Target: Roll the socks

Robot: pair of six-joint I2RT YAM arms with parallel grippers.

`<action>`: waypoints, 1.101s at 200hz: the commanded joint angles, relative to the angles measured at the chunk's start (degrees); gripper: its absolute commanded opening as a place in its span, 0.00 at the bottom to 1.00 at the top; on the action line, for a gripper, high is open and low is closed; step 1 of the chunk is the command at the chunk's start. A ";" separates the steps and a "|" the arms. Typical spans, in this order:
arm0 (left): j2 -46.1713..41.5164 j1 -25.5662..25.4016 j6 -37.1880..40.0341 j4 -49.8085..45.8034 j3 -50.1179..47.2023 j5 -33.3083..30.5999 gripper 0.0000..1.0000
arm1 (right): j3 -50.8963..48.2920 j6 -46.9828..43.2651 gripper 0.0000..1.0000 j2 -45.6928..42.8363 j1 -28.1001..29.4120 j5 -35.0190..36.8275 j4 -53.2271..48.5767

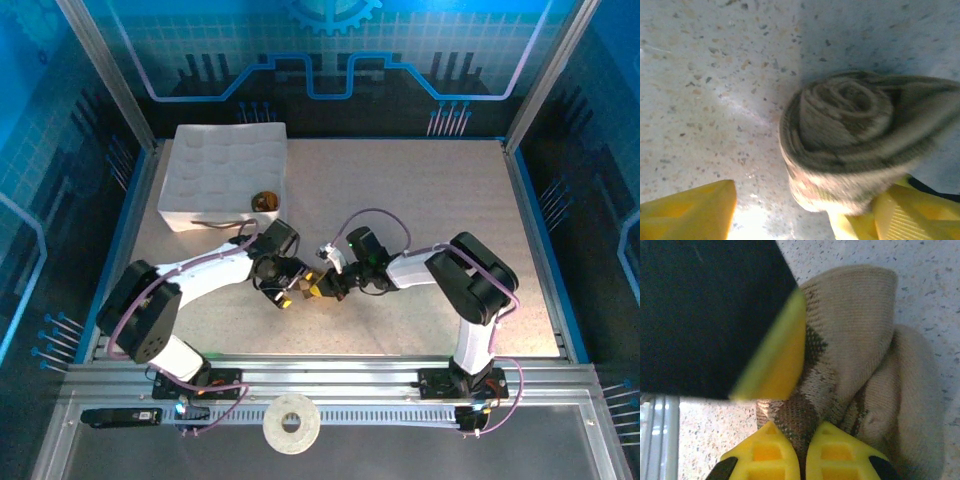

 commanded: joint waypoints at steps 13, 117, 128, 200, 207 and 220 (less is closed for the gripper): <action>5.97 -0.81 3.84 -4.45 0.27 -3.69 0.57 | -2.99 0.70 0.00 5.46 -1.38 4.74 -16.66; 6.55 -1.70 -0.85 -21.62 1.72 -3.72 0.15 | -7.78 -15.63 0.55 -21.81 19.58 43.76 -7.48; 6.68 -1.68 -1.45 -21.80 2.41 -2.47 0.15 | -6.95 -16.41 0.56 -20.78 21.88 45.77 -7.12; 10.84 -1.16 -2.48 -20.99 6.74 0.20 0.16 | -1.36 -14.34 0.56 -11.28 24.45 48.66 -6.72; 10.92 -1.05 -2.51 -20.66 6.76 0.33 0.16 | -0.76 -14.10 0.55 -10.57 24.30 48.79 -6.92; 10.68 -0.72 -2.55 -20.23 6.72 0.77 0.16 | 0.18 -13.18 0.53 -9.09 23.77 48.93 -7.47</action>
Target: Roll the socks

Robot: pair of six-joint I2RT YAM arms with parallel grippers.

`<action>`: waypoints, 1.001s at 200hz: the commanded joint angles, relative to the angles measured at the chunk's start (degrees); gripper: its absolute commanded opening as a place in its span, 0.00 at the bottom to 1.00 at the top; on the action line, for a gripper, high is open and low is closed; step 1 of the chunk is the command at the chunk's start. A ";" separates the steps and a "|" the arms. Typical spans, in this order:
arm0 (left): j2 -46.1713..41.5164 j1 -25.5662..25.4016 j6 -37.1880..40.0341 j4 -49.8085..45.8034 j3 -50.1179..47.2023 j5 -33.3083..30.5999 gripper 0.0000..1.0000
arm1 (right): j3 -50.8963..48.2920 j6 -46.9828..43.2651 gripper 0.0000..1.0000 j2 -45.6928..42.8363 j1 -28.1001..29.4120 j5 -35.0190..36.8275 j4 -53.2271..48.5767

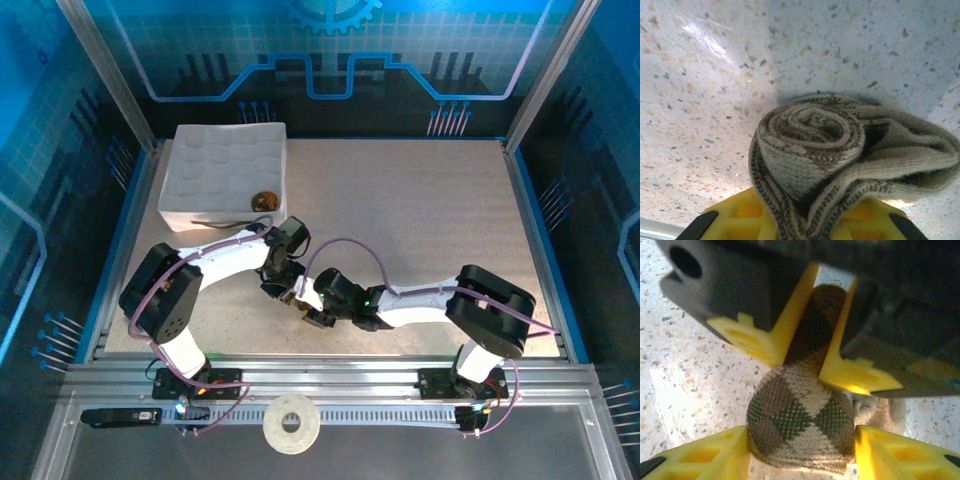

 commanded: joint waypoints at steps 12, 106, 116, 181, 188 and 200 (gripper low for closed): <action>2.50 0.51 -1.55 -4.80 -2.40 0.79 0.18 | 3.72 2.44 0.47 4.05 -1.14 1.86 -2.03; -12.25 5.31 -4.71 -0.37 -5.53 2.12 0.73 | 5.26 11.44 0.00 12.85 -11.67 -22.81 -12.80; -13.75 5.75 -5.53 0.69 -6.16 1.69 0.78 | 5.00 12.04 0.00 13.43 -12.53 -24.50 -12.76; -15.76 6.38 -6.96 3.87 -7.62 2.49 0.86 | 6.58 14.00 0.00 17.16 -16.61 -31.56 -14.27; -14.89 6.33 -6.90 3.88 -7.28 2.71 0.86 | 6.67 13.93 0.00 17.22 -16.71 -31.75 -14.13; -13.40 6.23 -6.24 3.67 -6.03 2.46 0.87 | 6.89 13.80 0.00 16.84 -16.85 -31.97 -13.93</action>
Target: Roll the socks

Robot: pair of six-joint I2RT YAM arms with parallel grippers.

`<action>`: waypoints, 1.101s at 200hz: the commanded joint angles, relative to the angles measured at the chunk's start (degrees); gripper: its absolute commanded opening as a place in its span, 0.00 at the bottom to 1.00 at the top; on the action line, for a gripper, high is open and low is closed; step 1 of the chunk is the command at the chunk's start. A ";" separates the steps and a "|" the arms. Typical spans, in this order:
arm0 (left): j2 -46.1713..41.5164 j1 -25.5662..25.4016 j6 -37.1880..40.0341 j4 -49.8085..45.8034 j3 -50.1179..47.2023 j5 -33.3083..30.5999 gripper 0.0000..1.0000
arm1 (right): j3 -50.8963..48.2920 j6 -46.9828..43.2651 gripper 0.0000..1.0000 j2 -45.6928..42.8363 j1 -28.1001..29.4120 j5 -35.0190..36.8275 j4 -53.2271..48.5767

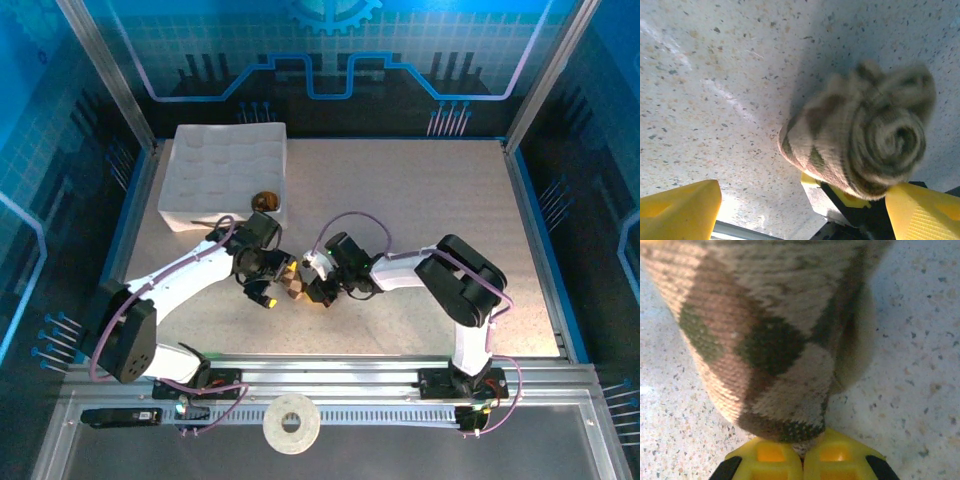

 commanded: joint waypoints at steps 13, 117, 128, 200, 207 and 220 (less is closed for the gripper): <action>4.94 -0.07 1.08 0.01 2.81 1.74 0.87 | -1.91 0.87 0.00 3.36 -0.21 1.95 -11.31; 14.96 0.02 9.70 8.56 2.35 -6.04 0.54 | 1.21 2.85 0.07 3.09 -1.13 1.51 -10.67; 15.59 0.00 9.72 8.42 1.95 -6.09 0.48 | 0.95 3.33 0.11 2.36 -1.36 1.34 -10.11; 12.29 -0.25 8.67 9.07 -3.51 -6.47 0.31 | -8.83 5.55 0.38 -11.84 -2.80 5.14 0.27; 11.61 -0.24 8.58 9.03 -3.71 -6.50 0.31 | -10.27 6.85 0.39 -13.50 -3.55 5.92 2.54; 10.44 -0.20 8.41 9.05 -4.27 -6.15 0.31 | -11.85 9.30 0.41 -15.67 -4.91 6.73 5.65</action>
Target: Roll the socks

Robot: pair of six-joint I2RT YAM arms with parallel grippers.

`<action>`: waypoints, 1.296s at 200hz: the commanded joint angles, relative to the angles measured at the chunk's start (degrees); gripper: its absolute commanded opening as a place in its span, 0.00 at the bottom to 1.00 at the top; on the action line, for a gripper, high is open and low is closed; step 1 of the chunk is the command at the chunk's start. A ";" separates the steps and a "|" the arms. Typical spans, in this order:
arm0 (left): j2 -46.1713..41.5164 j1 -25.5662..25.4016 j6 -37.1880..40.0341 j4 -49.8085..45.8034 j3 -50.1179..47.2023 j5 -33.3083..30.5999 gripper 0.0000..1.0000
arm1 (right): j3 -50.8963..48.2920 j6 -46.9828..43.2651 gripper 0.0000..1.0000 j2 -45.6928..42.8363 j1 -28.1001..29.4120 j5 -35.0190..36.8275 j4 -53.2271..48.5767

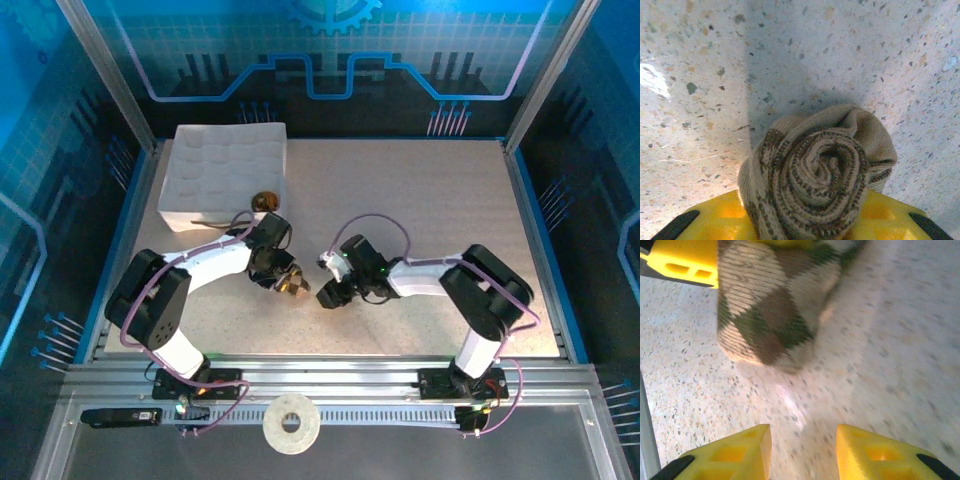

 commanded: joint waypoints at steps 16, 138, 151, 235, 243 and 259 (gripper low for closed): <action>-1.64 -0.58 -0.89 -3.83 -3.69 -0.85 0.31 | -0.93 5.67 0.39 -3.85 -3.45 3.72 6.50; -4.50 -0.79 -5.89 3.67 -9.16 0.36 0.41 | 14.59 11.15 0.13 14.66 2.32 -4.88 -1.37; -4.71 -0.82 -6.55 4.49 -9.47 0.56 0.42 | 13.65 11.46 0.11 14.18 2.84 -5.09 -0.86; -4.14 -1.65 -8.17 8.15 -9.47 3.47 0.76 | 14.84 12.35 0.12 15.44 3.62 -5.42 -0.68; -4.14 -1.76 -8.15 8.16 -9.65 3.43 0.77 | 15.11 12.41 0.12 15.72 3.63 -5.65 -0.66; -3.97 -1.70 -7.93 8.53 -9.96 3.56 0.79 | 15.18 12.78 0.12 16.16 3.68 -5.88 -0.28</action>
